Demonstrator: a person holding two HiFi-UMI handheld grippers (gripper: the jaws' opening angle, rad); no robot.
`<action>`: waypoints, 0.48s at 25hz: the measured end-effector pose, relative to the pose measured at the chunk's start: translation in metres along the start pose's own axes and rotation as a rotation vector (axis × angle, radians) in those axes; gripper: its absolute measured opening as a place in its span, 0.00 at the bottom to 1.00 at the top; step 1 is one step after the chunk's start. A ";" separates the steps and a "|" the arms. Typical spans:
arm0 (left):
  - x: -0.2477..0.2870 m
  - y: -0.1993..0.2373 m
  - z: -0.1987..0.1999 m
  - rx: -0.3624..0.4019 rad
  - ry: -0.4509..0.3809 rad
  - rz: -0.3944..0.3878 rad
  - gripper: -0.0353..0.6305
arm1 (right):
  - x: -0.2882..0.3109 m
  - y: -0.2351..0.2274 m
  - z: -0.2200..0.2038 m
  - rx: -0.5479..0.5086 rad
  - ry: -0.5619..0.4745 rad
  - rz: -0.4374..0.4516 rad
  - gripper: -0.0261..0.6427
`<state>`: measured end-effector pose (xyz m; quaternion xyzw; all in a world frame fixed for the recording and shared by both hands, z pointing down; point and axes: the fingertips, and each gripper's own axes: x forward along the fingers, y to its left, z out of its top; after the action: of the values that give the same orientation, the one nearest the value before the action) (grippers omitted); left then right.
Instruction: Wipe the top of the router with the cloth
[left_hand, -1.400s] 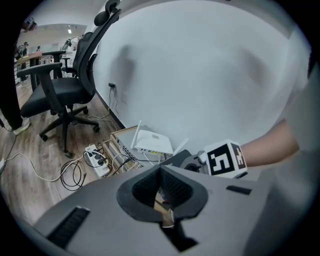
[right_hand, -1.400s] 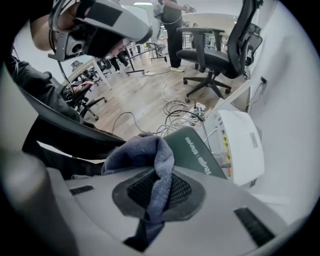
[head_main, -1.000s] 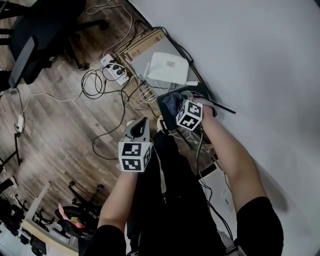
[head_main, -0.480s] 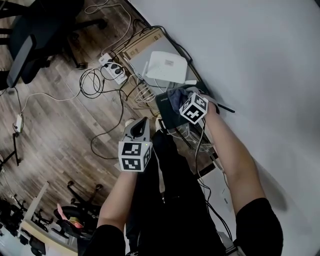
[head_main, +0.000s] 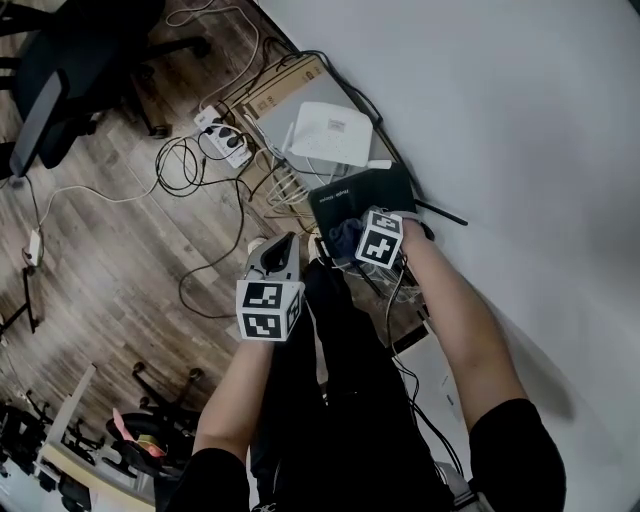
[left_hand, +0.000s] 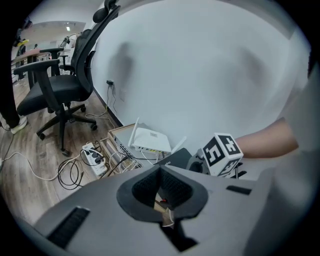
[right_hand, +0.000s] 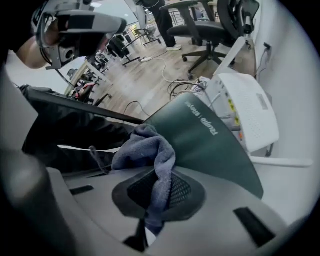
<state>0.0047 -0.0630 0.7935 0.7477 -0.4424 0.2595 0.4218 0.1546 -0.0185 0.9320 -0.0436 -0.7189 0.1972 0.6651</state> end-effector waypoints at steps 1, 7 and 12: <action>0.000 -0.001 0.001 0.004 0.000 -0.003 0.04 | 0.003 0.008 -0.001 -0.012 0.010 0.025 0.06; -0.001 0.002 0.002 0.025 0.006 0.002 0.04 | 0.004 0.014 -0.001 -0.032 -0.007 0.029 0.06; 0.000 0.007 0.001 0.027 0.010 0.008 0.04 | 0.004 0.007 -0.002 0.000 -0.005 0.028 0.06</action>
<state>-0.0016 -0.0658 0.7960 0.7504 -0.4396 0.2709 0.4127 0.1546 -0.0106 0.9337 -0.0532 -0.7198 0.2064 0.6607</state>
